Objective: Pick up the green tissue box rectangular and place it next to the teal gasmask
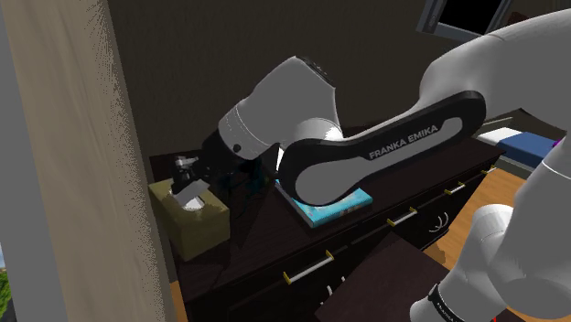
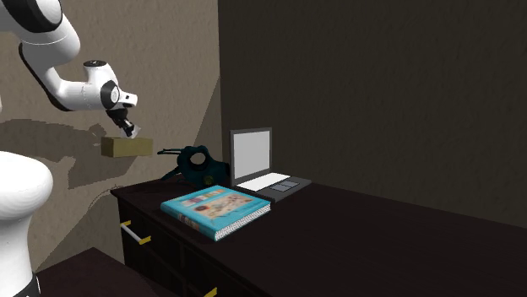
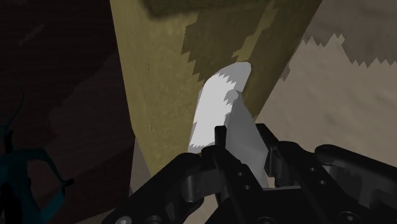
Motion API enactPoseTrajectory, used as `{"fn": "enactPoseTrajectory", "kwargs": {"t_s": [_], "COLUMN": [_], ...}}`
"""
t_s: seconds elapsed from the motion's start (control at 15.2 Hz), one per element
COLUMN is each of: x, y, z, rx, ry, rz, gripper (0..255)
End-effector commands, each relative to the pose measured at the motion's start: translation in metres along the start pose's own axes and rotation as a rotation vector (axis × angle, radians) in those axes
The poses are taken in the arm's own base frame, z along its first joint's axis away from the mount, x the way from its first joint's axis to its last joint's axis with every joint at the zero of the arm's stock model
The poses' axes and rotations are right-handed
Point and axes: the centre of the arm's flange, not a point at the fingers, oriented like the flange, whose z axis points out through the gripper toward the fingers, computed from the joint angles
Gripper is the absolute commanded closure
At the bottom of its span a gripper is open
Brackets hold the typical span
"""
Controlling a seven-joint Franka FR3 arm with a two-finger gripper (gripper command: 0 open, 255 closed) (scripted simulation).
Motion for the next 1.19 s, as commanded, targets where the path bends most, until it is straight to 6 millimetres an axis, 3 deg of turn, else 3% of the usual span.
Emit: {"fn": "enactPoseTrajectory", "kwargs": {"t_s": [0.0,1.12], "x": [-0.006,-0.050], "y": [0.005,0.044], "z": [0.008,0.076], "rx": [0.000,0.000], "ry": [-0.001,-0.001], "rz": [-0.001,-0.001], "gripper": [255,255]}}
